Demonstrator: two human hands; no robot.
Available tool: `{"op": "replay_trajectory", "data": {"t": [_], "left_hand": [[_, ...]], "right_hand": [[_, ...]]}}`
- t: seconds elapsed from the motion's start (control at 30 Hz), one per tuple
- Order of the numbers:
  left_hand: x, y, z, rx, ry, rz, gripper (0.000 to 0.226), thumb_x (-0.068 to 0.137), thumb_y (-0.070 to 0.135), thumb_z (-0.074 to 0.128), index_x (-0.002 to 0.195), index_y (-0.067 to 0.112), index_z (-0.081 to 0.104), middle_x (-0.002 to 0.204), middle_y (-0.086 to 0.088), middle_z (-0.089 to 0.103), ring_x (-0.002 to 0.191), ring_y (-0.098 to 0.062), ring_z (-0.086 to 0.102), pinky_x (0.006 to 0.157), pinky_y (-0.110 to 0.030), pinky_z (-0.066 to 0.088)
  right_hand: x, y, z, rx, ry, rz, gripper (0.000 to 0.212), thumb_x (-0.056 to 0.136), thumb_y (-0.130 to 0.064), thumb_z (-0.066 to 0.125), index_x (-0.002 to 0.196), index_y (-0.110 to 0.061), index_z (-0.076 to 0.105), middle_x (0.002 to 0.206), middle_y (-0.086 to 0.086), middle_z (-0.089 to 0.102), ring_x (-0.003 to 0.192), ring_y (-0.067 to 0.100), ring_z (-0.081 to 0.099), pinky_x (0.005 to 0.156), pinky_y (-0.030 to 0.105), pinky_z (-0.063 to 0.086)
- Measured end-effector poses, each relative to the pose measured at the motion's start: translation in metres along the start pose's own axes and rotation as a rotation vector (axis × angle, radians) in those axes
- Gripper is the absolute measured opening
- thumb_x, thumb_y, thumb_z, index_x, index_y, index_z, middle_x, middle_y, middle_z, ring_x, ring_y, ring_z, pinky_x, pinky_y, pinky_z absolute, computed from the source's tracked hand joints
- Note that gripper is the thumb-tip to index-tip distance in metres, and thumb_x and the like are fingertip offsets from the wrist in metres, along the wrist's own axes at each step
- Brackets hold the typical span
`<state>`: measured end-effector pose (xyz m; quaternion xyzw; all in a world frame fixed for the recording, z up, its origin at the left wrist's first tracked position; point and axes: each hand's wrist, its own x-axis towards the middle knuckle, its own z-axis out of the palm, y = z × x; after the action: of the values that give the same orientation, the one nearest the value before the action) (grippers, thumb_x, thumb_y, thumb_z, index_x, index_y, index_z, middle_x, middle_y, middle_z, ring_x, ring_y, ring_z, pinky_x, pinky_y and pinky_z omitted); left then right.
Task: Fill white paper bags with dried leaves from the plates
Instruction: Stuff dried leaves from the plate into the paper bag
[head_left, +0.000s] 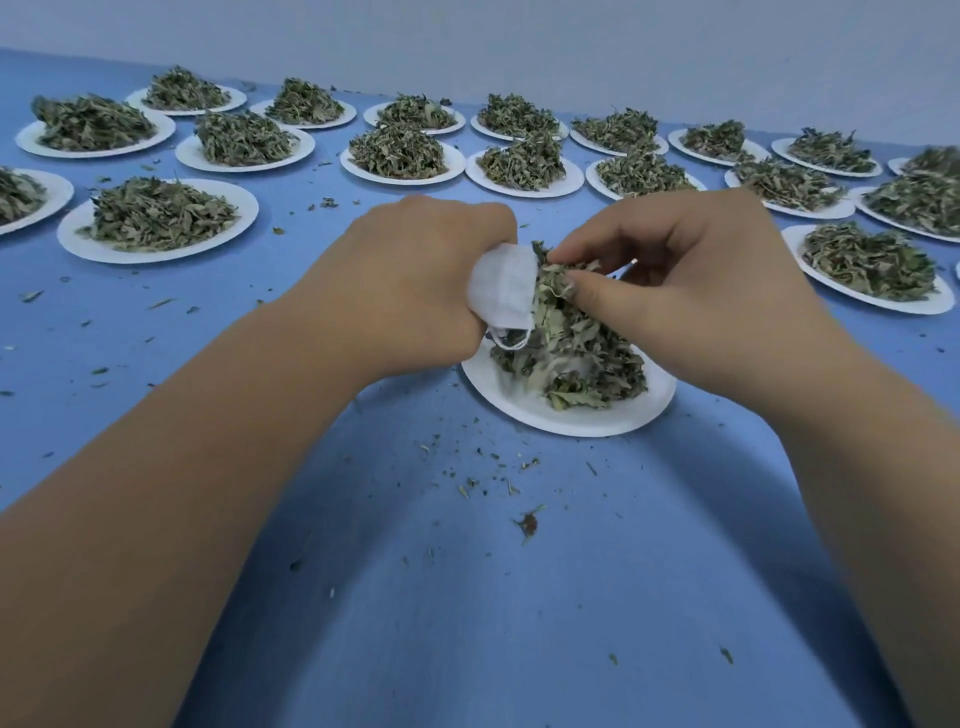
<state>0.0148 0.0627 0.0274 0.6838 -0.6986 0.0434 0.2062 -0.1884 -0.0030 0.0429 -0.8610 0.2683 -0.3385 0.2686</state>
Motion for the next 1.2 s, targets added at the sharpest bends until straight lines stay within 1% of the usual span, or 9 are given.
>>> {"op": "replay_trajectory", "data": {"t": [0.2,0.4,0.53,0.67,0.77,0.87,1.03,1.13,1.2], "left_hand": [[-0.002,0.011,0.004,-0.073,-0.048,-0.061,0.029,0.071,0.022,0.063,0.089,0.037,0.046,0.077,0.007,0.055,0.073,-0.020,0.054,0.055,-0.031,0.040],[0.001,0.016,0.009,-0.069,-0.066,-0.062,0.029,0.072,0.026,0.067,0.073,0.031,0.039,0.070,0.008,0.052,0.065,-0.010,0.049,0.051,-0.030,0.032],[0.002,0.017,0.011,-0.079,-0.025,-0.053,0.017,0.069,0.032,0.058,0.084,0.027,0.051,0.072,0.007,0.056,0.069,-0.018,0.053,0.055,-0.034,0.042],[0.003,0.016,0.010,-0.099,0.006,-0.075,0.032,0.064,0.038,0.049,0.092,0.025,0.056,0.073,0.007,0.056,0.071,-0.016,0.053,0.057,-0.036,0.045],[0.003,0.015,0.011,-0.164,0.029,-0.103,0.022,0.068,0.035,0.056,0.088,0.026,0.054,0.072,0.006,0.057,0.070,-0.012,0.054,0.057,-0.035,0.045],[0.004,0.015,0.011,-0.183,0.057,-0.115,0.021,0.069,0.032,0.059,0.089,0.024,0.056,0.073,0.005,0.059,0.071,-0.014,0.055,0.060,-0.039,0.048],[0.003,0.015,0.013,-0.138,0.041,-0.051,0.017,0.076,0.022,0.065,0.088,0.021,0.053,0.070,0.004,0.055,0.067,-0.017,0.052,0.056,-0.039,0.044],[0.002,0.014,0.013,-0.085,0.019,-0.037,0.018,0.077,0.019,0.064,0.089,0.023,0.053,0.071,0.005,0.055,0.069,-0.020,0.053,0.057,-0.040,0.047],[0.002,0.014,0.013,-0.058,0.007,-0.038,0.019,0.077,0.020,0.064,0.089,0.025,0.051,0.072,0.005,0.055,0.071,-0.022,0.053,0.058,-0.039,0.047]], "right_hand": [[0.001,0.001,0.004,0.059,0.031,0.064,0.019,0.081,-0.009,0.079,0.088,-0.025,0.074,0.082,-0.012,0.073,0.076,0.005,0.070,0.076,0.031,0.061],[0.002,0.005,0.004,0.087,0.044,0.093,0.014,0.081,-0.010,0.079,0.078,-0.023,0.075,0.072,-0.008,0.074,0.066,0.007,0.070,0.069,0.026,0.059],[0.001,0.004,0.002,0.256,-0.079,0.120,0.010,0.083,-0.017,0.078,0.088,-0.025,0.080,0.083,-0.007,0.078,0.078,0.005,0.072,0.074,0.022,0.055],[0.000,0.006,-0.002,0.303,-0.218,0.098,0.033,0.074,-0.019,0.076,0.106,-0.025,0.076,0.110,-0.007,0.076,0.108,0.008,0.070,0.097,0.036,0.054],[-0.002,0.006,-0.001,0.144,-0.262,0.032,0.049,0.070,-0.026,0.086,0.114,-0.040,0.068,0.118,-0.021,0.071,0.117,-0.002,0.062,0.101,0.028,0.050],[-0.001,0.006,0.000,0.011,-0.225,0.002,0.049,0.076,-0.026,0.088,0.114,-0.049,0.066,0.117,-0.032,0.067,0.113,-0.010,0.060,0.094,0.018,0.049],[0.000,0.009,-0.003,0.036,-0.149,0.026,0.029,0.083,-0.018,0.083,0.098,-0.042,0.076,0.099,-0.006,0.077,0.076,0.014,0.071,0.083,0.038,0.059],[0.001,0.010,-0.006,0.005,-0.086,0.016,0.021,0.081,-0.023,0.084,0.096,-0.037,0.077,0.091,0.014,0.074,0.081,0.033,0.070,0.081,0.050,0.059],[0.002,0.009,-0.009,0.031,-0.033,0.029,0.024,0.079,-0.021,0.085,0.097,-0.033,0.075,0.093,0.008,0.075,0.082,0.030,0.071,0.082,0.047,0.060]]}}
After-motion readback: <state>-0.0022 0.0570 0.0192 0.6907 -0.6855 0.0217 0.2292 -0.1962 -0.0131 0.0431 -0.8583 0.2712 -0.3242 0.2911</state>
